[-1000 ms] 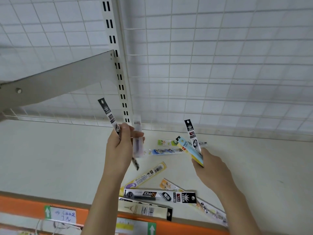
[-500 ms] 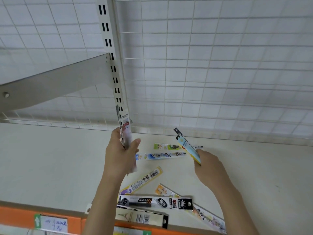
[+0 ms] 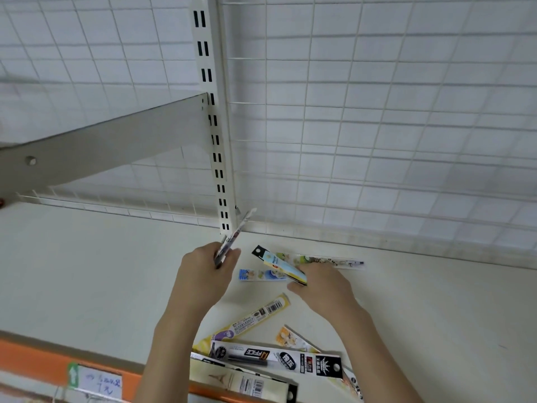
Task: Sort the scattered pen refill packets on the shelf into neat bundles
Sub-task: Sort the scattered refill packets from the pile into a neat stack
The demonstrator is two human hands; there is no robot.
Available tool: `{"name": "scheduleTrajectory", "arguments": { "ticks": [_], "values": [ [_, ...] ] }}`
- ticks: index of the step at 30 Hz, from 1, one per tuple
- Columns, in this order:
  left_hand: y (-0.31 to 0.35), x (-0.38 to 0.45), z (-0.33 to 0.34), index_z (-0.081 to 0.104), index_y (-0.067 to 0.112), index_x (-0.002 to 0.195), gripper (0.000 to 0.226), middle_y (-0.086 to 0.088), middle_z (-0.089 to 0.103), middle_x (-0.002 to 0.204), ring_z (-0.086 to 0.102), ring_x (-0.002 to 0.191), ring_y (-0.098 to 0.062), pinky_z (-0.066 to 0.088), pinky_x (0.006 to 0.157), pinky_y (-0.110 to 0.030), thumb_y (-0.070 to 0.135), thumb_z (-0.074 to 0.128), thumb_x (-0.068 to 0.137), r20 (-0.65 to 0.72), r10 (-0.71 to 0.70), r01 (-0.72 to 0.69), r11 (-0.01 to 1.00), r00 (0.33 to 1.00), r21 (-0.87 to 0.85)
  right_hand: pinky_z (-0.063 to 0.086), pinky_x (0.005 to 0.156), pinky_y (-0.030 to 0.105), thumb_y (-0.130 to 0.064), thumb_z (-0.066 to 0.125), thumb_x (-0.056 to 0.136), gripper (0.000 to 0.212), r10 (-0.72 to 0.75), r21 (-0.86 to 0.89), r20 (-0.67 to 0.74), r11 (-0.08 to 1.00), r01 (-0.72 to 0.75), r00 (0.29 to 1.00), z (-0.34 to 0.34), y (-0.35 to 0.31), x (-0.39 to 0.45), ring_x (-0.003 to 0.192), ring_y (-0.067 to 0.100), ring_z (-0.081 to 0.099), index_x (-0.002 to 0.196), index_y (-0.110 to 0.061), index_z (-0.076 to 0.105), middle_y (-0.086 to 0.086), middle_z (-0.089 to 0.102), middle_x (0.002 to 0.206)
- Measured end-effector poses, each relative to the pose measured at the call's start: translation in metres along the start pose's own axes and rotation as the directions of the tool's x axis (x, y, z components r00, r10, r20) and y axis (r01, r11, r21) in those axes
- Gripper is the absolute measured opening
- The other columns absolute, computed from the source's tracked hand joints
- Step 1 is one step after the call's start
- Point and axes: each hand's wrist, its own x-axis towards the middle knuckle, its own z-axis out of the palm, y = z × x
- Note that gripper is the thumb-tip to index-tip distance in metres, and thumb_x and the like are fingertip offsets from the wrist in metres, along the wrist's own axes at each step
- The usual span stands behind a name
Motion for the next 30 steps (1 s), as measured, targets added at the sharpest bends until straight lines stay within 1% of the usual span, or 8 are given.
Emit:
{"name": "scheduleTrajectory", "arguments": {
  "ticks": [5,10,12,16,19,21,25,30],
  "values": [
    [-0.002,-0.001,0.006,0.043,0.003,0.063,0.039,-0.004,0.038,0.053,0.034,0.051,-0.019,0.028,0.049,-0.027,0.029,0.053,0.09,0.002,-0.024,0.024,1.0,1.0,0.013,0.03,0.051,0.024,-0.042,0.054,0.09,0.028,-0.01,-0.045,-0.045,0.999,0.008,0.999,-0.004,0.004,0.0,0.075,0.016,0.048,0.102,-0.019,0.063,-0.005,0.042,0.078],
    [-0.006,-0.005,0.014,0.048,0.003,0.068,0.036,-0.003,0.041,0.055,0.037,0.053,-0.019,0.03,0.051,-0.026,0.031,0.054,0.09,0.116,-0.043,0.033,0.996,0.992,0.083,0.033,0.065,0.027,-0.027,0.046,0.094,0.022,-0.001,-0.114,-0.129,0.993,-0.014,0.992,-0.014,0.015,-0.007,0.098,0.022,0.054,0.11,-0.015,0.056,0.002,0.052,0.106],
    [-0.008,-0.008,0.016,0.056,0.004,0.073,0.035,0.0,0.043,0.055,0.04,0.052,-0.017,0.033,0.052,-0.025,0.035,0.056,0.089,0.204,-0.038,0.013,0.992,0.978,0.122,0.031,0.066,0.027,-0.021,0.045,0.093,0.018,0.044,-0.108,-0.178,0.992,-0.064,0.983,-0.02,0.024,-0.009,0.101,0.025,0.052,0.106,-0.013,0.054,0.004,0.059,0.106],
    [-0.006,-0.017,0.016,0.061,0.018,0.083,0.036,0.008,0.048,0.062,0.047,0.055,-0.007,0.036,0.053,-0.02,0.052,0.065,0.076,0.449,-0.051,-0.036,0.982,0.892,0.184,0.033,0.071,0.034,-0.019,0.045,0.092,0.006,0.117,-0.094,-0.193,0.986,-0.137,0.974,-0.033,0.04,-0.009,0.102,0.032,0.049,0.091,-0.015,0.049,0.01,0.064,0.1],
    [-0.006,-0.021,0.02,0.06,0.015,0.087,0.045,0.008,0.05,0.068,0.047,0.056,-0.007,0.039,0.057,-0.02,0.054,0.072,0.069,0.554,-0.11,-0.021,0.974,0.825,0.225,0.03,0.067,0.03,-0.011,0.045,0.091,0.013,0.176,0.039,-0.185,0.984,-0.172,0.967,-0.038,0.048,-0.008,0.089,0.033,0.05,0.102,-0.009,0.052,0.013,0.062,0.101],
    [-0.007,-0.021,0.024,0.058,0.015,0.082,0.035,0.007,0.051,0.07,0.048,0.056,-0.009,0.042,0.059,-0.023,0.045,0.072,0.072,0.545,-0.112,-0.039,0.966,0.831,0.257,0.031,0.064,0.03,-0.009,0.044,0.091,0.015,0.204,0.117,-0.189,0.976,-0.184,0.961,-0.04,0.052,-0.008,0.077,0.031,0.045,0.106,-0.006,0.049,0.015,0.06,0.097],
    [-0.004,-0.018,0.025,0.049,0.023,0.067,0.024,0.008,0.05,0.069,0.058,0.073,-0.019,0.044,0.066,-0.027,0.036,0.06,0.084,0.47,-0.073,-0.102,0.936,0.88,0.337,0.038,0.062,0.032,-0.014,0.046,0.093,0.017,0.251,0.209,-0.22,0.956,-0.206,0.943,-0.038,0.058,-0.007,0.075,0.032,0.05,0.109,-0.008,0.047,0.008,0.053,0.084],
    [0.009,-0.013,0.017,0.048,0.019,0.069,0.029,0.002,0.055,0.064,0.059,0.063,-0.022,0.051,0.065,-0.032,0.036,0.05,0.092,0.295,0.017,-0.104,0.954,0.955,0.282,0.039,0.062,0.033,-0.053,0.048,0.09,0.037,0.241,0.229,-0.238,0.955,-0.186,0.941,-0.035,0.053,-0.002,0.074,0.028,0.053,0.096,-0.017,0.044,0.002,0.055,0.076]
  ]
}}
